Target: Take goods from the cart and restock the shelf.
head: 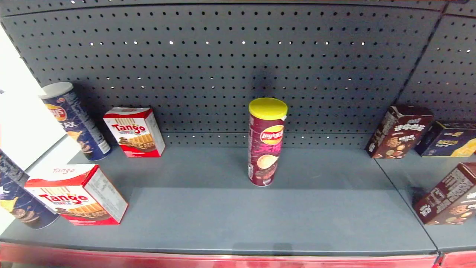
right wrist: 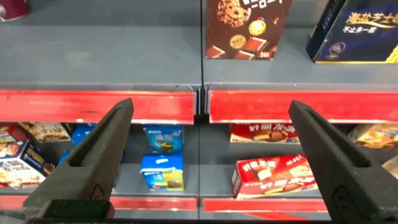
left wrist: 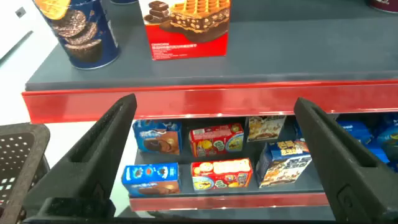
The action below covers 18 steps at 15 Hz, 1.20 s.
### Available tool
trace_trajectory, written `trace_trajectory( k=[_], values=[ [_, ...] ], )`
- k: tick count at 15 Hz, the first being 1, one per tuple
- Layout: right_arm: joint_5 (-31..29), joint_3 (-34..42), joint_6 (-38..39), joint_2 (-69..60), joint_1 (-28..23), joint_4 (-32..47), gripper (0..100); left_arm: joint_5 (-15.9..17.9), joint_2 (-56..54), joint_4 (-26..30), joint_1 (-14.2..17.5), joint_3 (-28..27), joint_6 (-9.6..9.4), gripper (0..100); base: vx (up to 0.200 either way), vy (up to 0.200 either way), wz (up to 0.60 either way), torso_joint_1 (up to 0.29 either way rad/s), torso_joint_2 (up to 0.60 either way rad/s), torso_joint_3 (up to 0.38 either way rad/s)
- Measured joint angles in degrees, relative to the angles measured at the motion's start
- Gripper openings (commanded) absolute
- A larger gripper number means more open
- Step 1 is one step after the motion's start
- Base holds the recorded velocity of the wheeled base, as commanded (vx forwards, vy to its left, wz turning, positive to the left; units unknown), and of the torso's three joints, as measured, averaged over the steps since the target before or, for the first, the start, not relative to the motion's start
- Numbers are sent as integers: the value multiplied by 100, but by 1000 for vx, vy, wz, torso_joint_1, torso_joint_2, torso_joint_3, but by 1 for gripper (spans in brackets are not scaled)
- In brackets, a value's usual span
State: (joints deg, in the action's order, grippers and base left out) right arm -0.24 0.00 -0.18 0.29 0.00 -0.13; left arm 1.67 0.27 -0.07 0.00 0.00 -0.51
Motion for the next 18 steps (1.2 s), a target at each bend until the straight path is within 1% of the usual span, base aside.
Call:
trace_trajectory(
  k=[8,18],
  values=[
    [0,0,2,0,0,4,100,-1,0,2,0,-5,-13,100,0,0,600,5,2,2],
    [-2,0,2,0,5,0,100,5,0,0,0,0,-17,100,0,0,0,0,0,0]
  ],
)
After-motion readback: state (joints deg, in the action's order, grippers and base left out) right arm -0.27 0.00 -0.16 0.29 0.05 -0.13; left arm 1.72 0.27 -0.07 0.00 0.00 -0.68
